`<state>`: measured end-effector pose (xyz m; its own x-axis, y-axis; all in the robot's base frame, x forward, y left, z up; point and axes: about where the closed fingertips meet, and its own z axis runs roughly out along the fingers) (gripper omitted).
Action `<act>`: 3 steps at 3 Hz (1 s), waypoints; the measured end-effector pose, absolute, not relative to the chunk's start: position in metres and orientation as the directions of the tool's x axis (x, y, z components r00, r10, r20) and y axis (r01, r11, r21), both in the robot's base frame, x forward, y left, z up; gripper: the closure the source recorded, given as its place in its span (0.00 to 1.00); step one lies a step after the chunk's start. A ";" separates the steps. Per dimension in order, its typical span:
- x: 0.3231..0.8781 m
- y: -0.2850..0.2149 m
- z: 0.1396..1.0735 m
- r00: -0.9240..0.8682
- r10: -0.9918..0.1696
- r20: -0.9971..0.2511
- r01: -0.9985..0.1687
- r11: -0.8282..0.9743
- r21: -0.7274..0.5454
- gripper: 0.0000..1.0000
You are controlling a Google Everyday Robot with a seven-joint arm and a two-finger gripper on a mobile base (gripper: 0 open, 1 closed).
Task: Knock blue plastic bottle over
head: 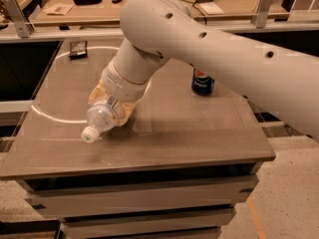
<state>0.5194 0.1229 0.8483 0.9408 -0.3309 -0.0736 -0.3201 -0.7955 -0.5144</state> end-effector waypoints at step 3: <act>0.513 0.117 0.839 0.935 -0.336 -0.115 -0.349 -0.813 -0.467 0.35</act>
Offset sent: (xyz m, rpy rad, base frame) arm -0.0048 -0.0047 -0.0108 -0.1240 0.0724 0.0127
